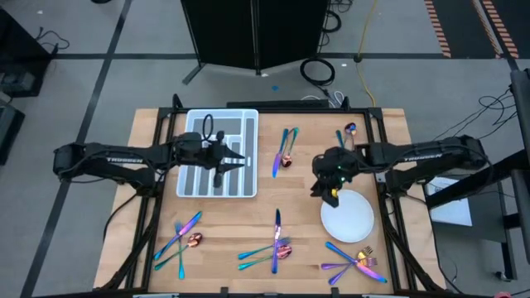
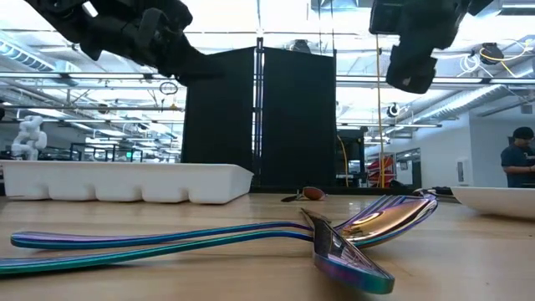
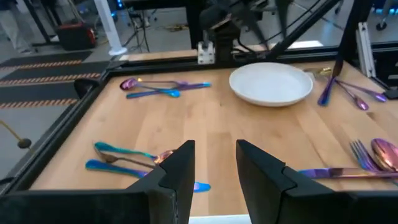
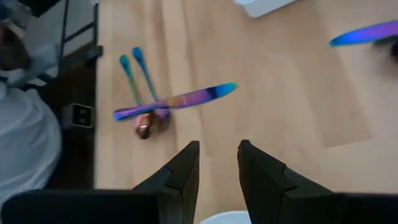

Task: Sort silverware
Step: Put the iridescent fork into the white silverware tray

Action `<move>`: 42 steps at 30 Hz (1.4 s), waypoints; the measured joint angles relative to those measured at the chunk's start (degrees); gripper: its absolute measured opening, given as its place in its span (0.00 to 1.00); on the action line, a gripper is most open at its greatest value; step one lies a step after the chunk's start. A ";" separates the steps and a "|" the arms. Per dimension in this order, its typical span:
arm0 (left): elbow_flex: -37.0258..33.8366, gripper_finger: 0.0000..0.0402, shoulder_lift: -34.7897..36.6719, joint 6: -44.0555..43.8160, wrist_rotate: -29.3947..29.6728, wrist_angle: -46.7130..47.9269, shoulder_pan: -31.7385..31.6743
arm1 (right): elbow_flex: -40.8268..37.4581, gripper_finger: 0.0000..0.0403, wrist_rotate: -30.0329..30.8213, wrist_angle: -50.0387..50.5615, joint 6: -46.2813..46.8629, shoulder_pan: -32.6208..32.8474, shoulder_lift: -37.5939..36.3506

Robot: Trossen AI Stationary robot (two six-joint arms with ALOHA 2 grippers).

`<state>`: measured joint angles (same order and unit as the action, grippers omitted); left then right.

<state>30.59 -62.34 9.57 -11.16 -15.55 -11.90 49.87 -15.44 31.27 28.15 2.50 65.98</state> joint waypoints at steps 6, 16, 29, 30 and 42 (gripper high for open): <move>-1.36 0.29 -3.08 -1.55 1.13 3.82 -0.40 | 0.02 0.24 5.51 -1.56 -9.12 2.29 0.51; -0.43 0.29 -5.94 -1.73 1.41 -1.17 1.96 | 0.07 0.24 13.60 -6.23 -16.80 4.61 1.07; 6.66 0.29 -5.91 -1.78 12.47 9.49 14.57 | 9.58 0.24 14.36 -0.71 -5.48 17.12 7.87; 7.23 0.29 -5.91 -1.85 12.85 10.37 15.76 | 10.58 0.24 14.36 0.63 -3.66 18.24 9.21; 8.39 0.29 1.55 -1.86 13.81 21.75 21.02 | 13.31 0.24 13.87 -0.67 20.23 24.10 21.13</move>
<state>38.98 -60.79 7.71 2.64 6.20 9.13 63.18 -1.57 30.60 48.39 26.59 87.10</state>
